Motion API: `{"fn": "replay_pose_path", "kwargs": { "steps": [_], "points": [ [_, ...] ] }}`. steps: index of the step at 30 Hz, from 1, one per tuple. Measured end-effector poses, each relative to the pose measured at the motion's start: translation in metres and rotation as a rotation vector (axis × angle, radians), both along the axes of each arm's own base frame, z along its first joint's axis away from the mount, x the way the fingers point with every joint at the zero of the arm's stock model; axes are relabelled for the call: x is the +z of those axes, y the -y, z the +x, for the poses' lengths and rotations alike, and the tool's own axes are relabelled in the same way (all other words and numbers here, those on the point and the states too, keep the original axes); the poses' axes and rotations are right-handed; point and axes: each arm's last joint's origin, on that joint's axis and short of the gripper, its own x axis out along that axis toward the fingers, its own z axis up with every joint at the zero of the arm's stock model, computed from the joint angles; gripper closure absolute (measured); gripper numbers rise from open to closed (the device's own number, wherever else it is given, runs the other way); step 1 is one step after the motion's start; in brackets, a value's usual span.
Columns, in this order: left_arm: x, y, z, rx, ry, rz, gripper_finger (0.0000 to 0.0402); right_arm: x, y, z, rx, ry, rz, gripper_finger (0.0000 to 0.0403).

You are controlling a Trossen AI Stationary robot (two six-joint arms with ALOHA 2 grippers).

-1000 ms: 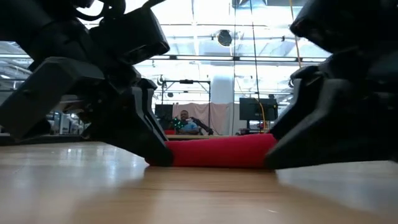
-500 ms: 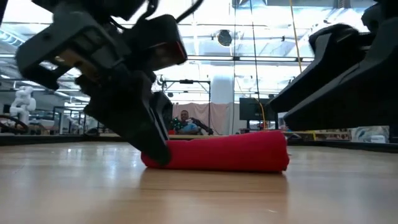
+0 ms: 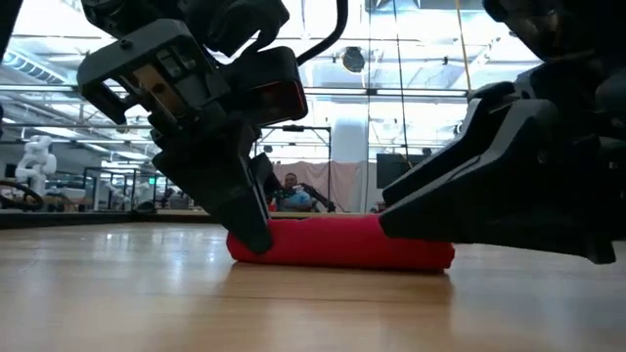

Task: Roll towel
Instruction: Roll the red towel

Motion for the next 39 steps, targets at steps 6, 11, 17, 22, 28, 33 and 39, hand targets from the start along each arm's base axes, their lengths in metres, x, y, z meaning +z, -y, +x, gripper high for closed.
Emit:
{"fn": "replay_pose_path", "kwargs": {
  "steps": [6,11,17,22,28,33,39],
  "points": [
    [0.000,0.000,0.000,0.001,0.000,0.002,0.0350,-0.004,0.003,-0.002,-0.026,-0.024,0.035,0.0222],
    [0.000,0.000,0.000,0.004,0.001,0.005,0.0350,-0.006,0.005,-0.004,-0.063,-0.033,0.084,0.0222],
    [0.000,0.000,0.000,0.023,-0.007,-0.006,0.0349,-0.011,0.006,-0.003,-0.062,-0.050,0.129,0.0222],
    [0.000,0.000,0.000,0.048,-0.016,-0.018,0.0348,-0.022,0.007,-0.002,-0.087,-0.046,0.160,0.0222],
    [0.010,-0.001,-0.004,0.070,-0.017,-0.018,0.0310,-0.023,0.007,-0.002,-0.081,-0.055,0.172,0.0222],
    [0.039,-0.005,-0.012,0.077,0.027,0.014,0.0266,-0.024,0.008,-0.003,-0.083,-0.064,0.176,0.0222],
    [0.061,0.007,-0.023,-0.033,0.152,0.170,0.0246,-0.026,0.008,-0.004,-0.090,-0.071,0.186,0.0222]
  ]
}}
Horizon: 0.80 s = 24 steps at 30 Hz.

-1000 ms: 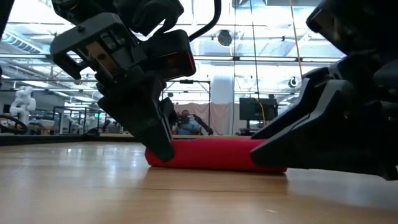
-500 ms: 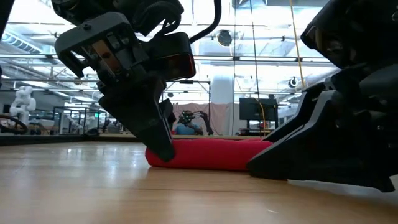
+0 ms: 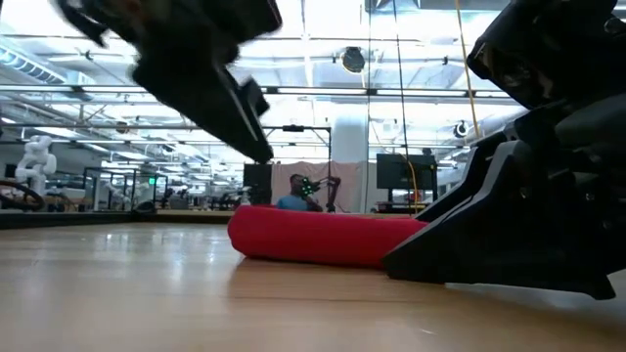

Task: Roll towel
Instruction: Roll the red towel

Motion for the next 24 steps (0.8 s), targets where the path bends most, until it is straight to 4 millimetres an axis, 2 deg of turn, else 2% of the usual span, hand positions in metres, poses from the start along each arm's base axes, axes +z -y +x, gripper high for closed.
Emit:
{"fn": "replay_pose_path", "kwargs": {
  "steps": [3,10,15,24],
  "points": [
    [-0.003,0.019,-0.003,-0.073,0.092,0.135,0.0246,0.000,0.000,0.000,0.001,0.000,0.002,0.0222],
    [-0.036,0.054,-0.009,-0.180,0.176,0.398,0.0246,-0.001,0.000,-0.001,-0.006,-0.001,0.011,0.0222],
    [-0.050,0.055,-0.007,-0.121,0.189,0.556,0.0246,-0.001,-0.001,-0.001,-0.006,-0.001,0.014,0.0222],
    [-0.051,0.057,-0.005,-0.158,0.208,0.560,0.0246,-0.001,0.000,-0.001,-0.007,-0.002,0.013,0.0222]
  ]
}}
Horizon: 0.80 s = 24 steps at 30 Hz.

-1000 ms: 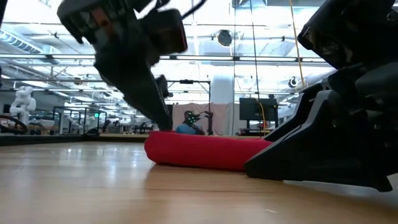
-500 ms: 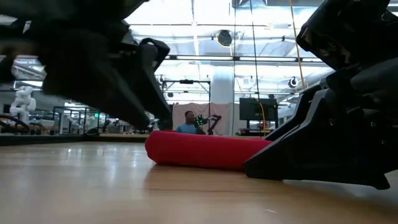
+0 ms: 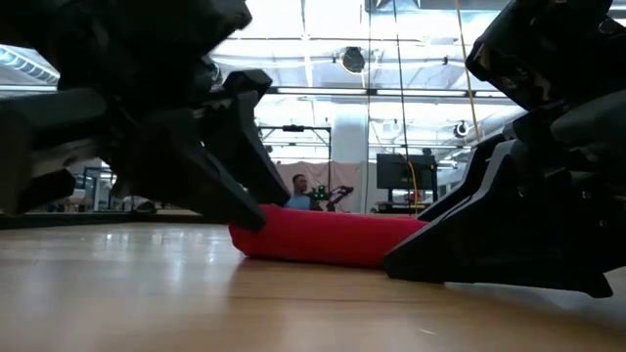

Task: Roll towel
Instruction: Roll the red towel

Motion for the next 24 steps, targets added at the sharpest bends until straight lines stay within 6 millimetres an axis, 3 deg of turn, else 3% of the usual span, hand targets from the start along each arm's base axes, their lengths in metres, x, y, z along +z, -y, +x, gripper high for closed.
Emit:
{"fn": "replay_pose_path", "kwargs": {
  "steps": [5,14,24],
  "points": [
    [0.000,0.008,-0.002,-0.053,-0.001,-0.022,0.0246,0.000,0.000,0.000,0.000,0.000,0.000,0.0222],
    [-0.016,-0.002,0.004,-0.006,-0.026,0.015,0.0246,0.000,0.000,0.000,0.001,-0.002,-0.001,0.0222],
    [-0.011,0.005,0.005,-0.042,0.038,0.067,0.0246,0.000,0.000,0.000,0.002,-0.003,-0.002,0.0222]
  ]
}}
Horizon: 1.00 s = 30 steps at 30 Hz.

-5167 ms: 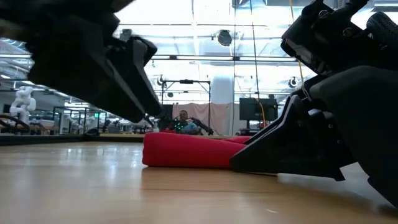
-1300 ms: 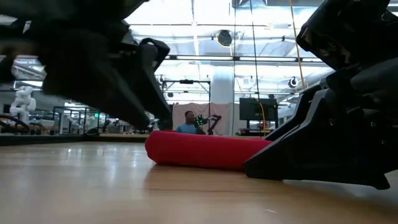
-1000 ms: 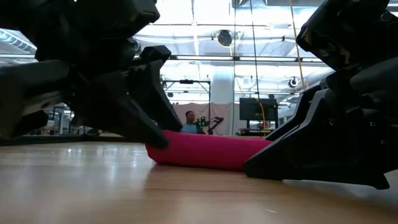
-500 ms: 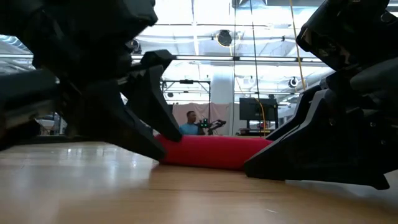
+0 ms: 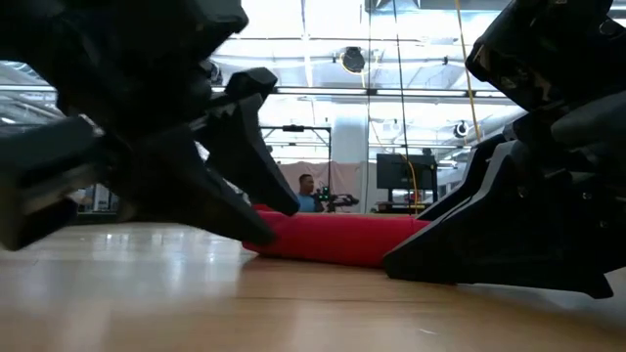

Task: Roll towel
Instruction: Roll the red towel

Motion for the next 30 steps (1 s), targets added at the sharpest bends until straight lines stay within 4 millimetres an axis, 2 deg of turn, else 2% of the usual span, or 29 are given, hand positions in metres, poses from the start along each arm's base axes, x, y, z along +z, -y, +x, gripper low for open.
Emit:
{"fn": "replay_pose_path", "kwargs": {
  "steps": [10,17,23,26,30],
  "points": [
    [-0.002,-0.016,0.007,0.012,-0.043,-0.022,0.0246,0.000,0.000,0.000,0.000,-0.001,0.000,0.0222],
    [-0.002,-0.011,0.005,0.001,-0.039,-0.009,0.0246,0.000,0.000,0.000,0.001,-0.001,0.000,0.0222],
    [-0.007,-0.021,0.008,0.045,-0.075,-0.048,0.0248,0.000,0.000,0.000,0.008,-0.004,-0.007,0.0222],
    [-0.007,-0.026,0.011,0.037,-0.098,-0.122,0.0269,0.000,0.000,0.000,0.014,-0.009,-0.010,0.0222],
    [-0.008,-0.031,0.014,0.054,-0.133,-0.211,0.0328,0.003,-0.001,0.000,0.018,-0.009,-0.007,0.0222]
  ]
}}
